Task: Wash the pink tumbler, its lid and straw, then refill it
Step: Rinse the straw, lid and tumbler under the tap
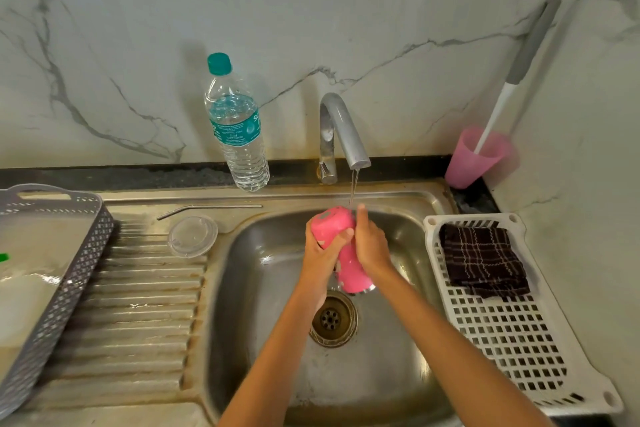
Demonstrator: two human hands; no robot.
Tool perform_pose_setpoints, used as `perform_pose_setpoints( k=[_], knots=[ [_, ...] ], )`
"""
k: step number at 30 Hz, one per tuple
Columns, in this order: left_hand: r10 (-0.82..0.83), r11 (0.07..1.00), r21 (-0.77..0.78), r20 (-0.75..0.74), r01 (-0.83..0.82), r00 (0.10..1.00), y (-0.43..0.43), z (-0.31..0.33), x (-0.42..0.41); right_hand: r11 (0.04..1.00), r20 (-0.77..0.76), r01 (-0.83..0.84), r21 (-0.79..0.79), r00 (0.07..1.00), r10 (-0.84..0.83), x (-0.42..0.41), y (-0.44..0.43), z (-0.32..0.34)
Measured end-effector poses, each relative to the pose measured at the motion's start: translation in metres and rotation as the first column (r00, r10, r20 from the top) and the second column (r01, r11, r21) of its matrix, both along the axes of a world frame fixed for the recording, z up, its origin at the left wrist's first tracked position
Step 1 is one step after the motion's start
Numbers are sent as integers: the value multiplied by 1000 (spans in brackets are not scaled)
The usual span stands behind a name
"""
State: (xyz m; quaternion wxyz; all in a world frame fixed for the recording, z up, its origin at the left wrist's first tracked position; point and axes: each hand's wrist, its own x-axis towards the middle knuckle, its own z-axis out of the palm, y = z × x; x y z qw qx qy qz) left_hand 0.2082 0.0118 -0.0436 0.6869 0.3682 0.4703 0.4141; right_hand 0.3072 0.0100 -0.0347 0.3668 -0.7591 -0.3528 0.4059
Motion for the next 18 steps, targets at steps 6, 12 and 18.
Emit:
perform_pose_setpoints(
  k=[6,12,18],
  knots=[
    [187,981,-63,81,-182,979,9,7,3,971,399,-123,205,916,32,-33,-17,12],
    [-58,997,-45,42,60,997,6,6,-7,981,-313,0,-195,948,-62,4,11,15],
    [65,995,-82,107,-57,992,12,9,-5,993,222,23,115,974,-49,-28,-16,15]
  ],
)
